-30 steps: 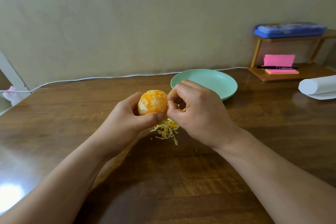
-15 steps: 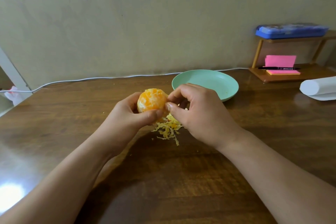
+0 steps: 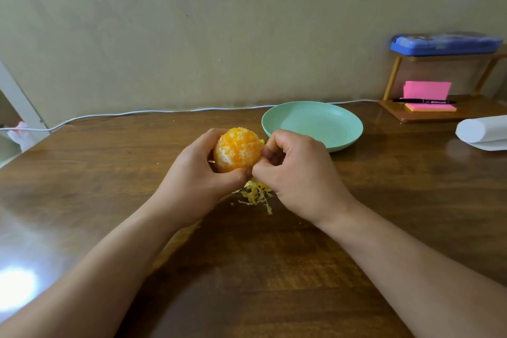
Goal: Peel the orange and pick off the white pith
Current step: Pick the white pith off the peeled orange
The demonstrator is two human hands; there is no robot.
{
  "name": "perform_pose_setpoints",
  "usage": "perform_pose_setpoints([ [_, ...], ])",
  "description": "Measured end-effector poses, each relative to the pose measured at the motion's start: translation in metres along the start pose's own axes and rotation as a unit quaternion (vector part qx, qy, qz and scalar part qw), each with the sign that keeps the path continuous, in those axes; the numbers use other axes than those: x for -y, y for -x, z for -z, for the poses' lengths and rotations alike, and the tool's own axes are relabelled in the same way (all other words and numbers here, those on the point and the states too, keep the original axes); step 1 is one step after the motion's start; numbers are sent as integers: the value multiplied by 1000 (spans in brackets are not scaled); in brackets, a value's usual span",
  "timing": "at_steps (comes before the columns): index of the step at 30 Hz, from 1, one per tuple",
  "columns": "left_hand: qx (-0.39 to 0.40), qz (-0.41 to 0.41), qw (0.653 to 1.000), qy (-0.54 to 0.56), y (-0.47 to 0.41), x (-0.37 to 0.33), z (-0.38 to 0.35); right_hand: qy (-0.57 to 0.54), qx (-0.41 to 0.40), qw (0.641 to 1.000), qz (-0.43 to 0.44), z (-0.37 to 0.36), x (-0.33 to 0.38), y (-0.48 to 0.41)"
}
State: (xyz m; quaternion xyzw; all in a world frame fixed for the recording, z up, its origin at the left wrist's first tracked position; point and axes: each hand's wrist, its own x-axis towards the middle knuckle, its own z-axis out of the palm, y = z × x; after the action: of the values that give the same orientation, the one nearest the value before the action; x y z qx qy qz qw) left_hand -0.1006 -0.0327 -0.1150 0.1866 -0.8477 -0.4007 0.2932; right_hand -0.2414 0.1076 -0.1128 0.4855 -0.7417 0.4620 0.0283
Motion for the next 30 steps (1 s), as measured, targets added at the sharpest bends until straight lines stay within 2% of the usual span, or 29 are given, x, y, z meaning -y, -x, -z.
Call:
perform_pose_setpoints([
  [9, 32, 6, 999, 18, -1, 2, 3, -15, 9, 1000, 13, 2, -2, -1],
  [15, 90, 61, 986, 129, -4, 9, 9, -56, 11, 998, 17, 7, -8, -5],
  [19, 128, 92, 959, 235, -7, 15, 10, -84, 1, 996, 12, 12, -10, -7],
  [23, 124, 105, 932, 325, -8, 13, 12, -82, 2, 997, 7, 16, -6, -7],
  [30, 129, 100, 929, 333, -9, 14, 14, -42, 15, 999, 29, 19, 0, -6],
])
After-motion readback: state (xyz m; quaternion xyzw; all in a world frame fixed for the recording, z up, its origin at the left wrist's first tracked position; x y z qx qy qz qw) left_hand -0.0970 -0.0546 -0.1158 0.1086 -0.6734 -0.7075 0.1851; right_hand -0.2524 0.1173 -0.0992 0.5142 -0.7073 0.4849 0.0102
